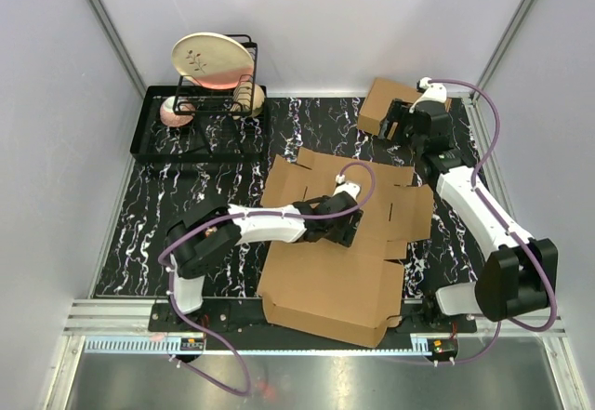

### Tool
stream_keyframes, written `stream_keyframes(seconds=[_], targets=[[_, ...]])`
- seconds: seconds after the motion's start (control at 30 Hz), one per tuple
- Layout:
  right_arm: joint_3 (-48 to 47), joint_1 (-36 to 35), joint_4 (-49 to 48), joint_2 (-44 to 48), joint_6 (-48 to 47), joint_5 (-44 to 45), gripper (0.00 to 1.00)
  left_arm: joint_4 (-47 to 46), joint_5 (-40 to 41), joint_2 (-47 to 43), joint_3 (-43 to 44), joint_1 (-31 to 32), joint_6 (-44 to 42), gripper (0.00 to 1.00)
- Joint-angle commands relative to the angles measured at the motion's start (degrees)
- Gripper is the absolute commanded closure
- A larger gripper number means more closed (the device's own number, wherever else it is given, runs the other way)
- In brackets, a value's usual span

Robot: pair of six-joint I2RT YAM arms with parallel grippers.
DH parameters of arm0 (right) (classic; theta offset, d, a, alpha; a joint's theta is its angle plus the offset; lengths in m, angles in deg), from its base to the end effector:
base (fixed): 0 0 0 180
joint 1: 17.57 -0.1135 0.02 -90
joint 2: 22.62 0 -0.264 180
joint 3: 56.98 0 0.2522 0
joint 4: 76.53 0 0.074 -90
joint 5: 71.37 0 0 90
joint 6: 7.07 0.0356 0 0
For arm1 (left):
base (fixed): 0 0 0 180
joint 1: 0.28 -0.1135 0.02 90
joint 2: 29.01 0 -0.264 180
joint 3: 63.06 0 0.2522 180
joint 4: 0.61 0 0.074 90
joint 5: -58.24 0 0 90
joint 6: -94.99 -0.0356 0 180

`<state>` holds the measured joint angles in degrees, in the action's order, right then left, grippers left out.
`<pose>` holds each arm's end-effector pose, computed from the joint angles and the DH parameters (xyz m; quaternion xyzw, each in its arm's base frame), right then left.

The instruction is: Fold the paper box

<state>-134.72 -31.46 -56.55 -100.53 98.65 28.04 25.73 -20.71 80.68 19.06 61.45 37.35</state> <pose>0.3114 0.0710 0.3333 0.0600 0.8163 0.0808 0.5688 0.1939 -0.3461 0.1573 0.2111 0.9230 -0.1633 0.2771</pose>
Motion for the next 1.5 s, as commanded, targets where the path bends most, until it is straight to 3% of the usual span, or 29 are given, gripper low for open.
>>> stream_keyframes(seconds=[0.0, 0.13, 0.4, 0.57, 0.67, 0.9, 1.17, 1.47], targets=[[0.4, -0.2, 0.3, -0.8, -2.8, 0.2, 0.20, 1.9, -9.9, -1.6, -8.2, 3.2, -1.3, 0.33], [-0.9, -0.3, -0.2, -5.1, -4.8, -5.9, 0.19, 2.4, -8.9, -9.6, -16.6, 3.8, -1.9, 0.33], [-4.6, -0.3, -2.0, -11.2, -7.6, -20.8, 0.20, 4.2, 2.6, -31.1, -18.3, 5.0, -0.7, 0.28], [-6.1, -0.3, -3.5, -12.8, -6.6, -21.2, 0.21, 5.0, 7.1, -38.0, -19.1, 5.1, 1.7, 0.24], [-8.1, -0.3, -0.5, -14.4, -6.5, -20.2, 0.22, 3.9, 8.3, -33.3, -17.8, 4.8, 0.8, 0.24], [-6.9, -0.3, 1.3, -10.3, -2.9, -11.6, 0.22, 10.5, 7.0, -7.9, -3.2, 4.4, -0.2, 0.26], [-3.2, -0.3, 4.2, 3.0, 2.2, 0.3, 0.21, 1.8, -3.3, 0.0, 1.9, 4.3, -7.9, 0.27], [4.6, -0.3, 4.5, 14.7, 4.4, 3.7, 0.20, 2.4, -19.1, 8.3, 15.1, 4.3, -22.7, 0.29]])
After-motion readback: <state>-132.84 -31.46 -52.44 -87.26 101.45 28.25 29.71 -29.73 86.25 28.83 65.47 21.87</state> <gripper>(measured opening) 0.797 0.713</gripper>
